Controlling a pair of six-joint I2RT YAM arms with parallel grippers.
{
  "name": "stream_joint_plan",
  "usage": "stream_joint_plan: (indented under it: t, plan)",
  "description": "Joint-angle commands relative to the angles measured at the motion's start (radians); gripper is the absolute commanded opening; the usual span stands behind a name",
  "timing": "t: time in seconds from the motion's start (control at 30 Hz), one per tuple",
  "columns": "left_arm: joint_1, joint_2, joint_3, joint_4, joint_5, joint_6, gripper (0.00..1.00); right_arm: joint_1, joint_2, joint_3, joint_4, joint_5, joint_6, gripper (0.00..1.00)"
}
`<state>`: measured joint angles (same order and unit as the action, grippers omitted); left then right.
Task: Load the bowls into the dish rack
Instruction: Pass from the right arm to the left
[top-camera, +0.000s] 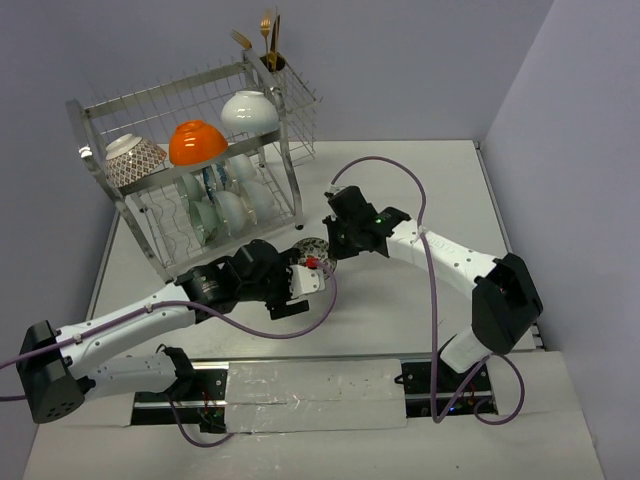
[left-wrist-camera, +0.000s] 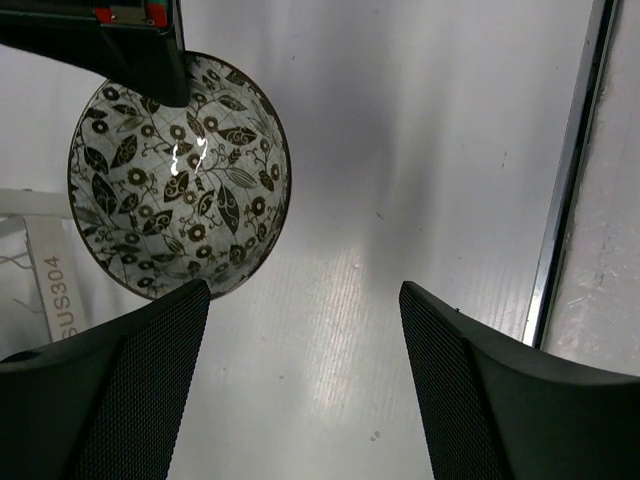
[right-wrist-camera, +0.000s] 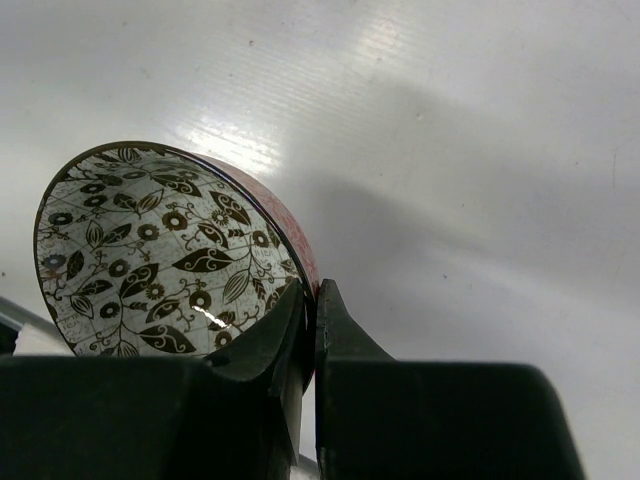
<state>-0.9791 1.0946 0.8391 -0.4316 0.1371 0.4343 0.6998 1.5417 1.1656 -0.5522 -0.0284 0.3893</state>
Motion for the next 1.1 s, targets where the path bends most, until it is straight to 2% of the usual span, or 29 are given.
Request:
stream_joint_plan:
  t: [0.0,0.2,0.4,0.5,0.6,0.87,1.07]
  plan:
    - [-0.006,-0.016,0.003,0.022,0.051,0.124,0.82,0.020,-0.069,0.057,0.000,-0.013,-0.020,0.00]
    - [-0.010,-0.009,0.015,0.022,0.059,0.202,0.83,0.044,-0.088,0.059,-0.008,-0.002,-0.035,0.00]
    - [-0.015,0.030,0.025,0.024,0.058,0.230,0.79,0.055,-0.103,0.055,-0.006,0.001,-0.036,0.00]
    - [-0.016,0.057,0.041,0.005,0.070,0.238,0.73,0.056,-0.106,0.054,-0.006,0.001,-0.040,0.00]
    - [-0.018,0.089,0.063,-0.016,0.079,0.247,0.60,0.059,-0.107,0.051,-0.003,0.001,-0.041,0.00]
    - [-0.020,0.157,0.107,-0.032,0.079,0.238,0.47,0.063,-0.120,0.046,0.002,0.008,-0.044,0.00]
    - [-0.024,0.175,0.117,-0.038,0.098,0.244,0.27,0.064,-0.118,0.040,0.005,0.007,-0.046,0.00]
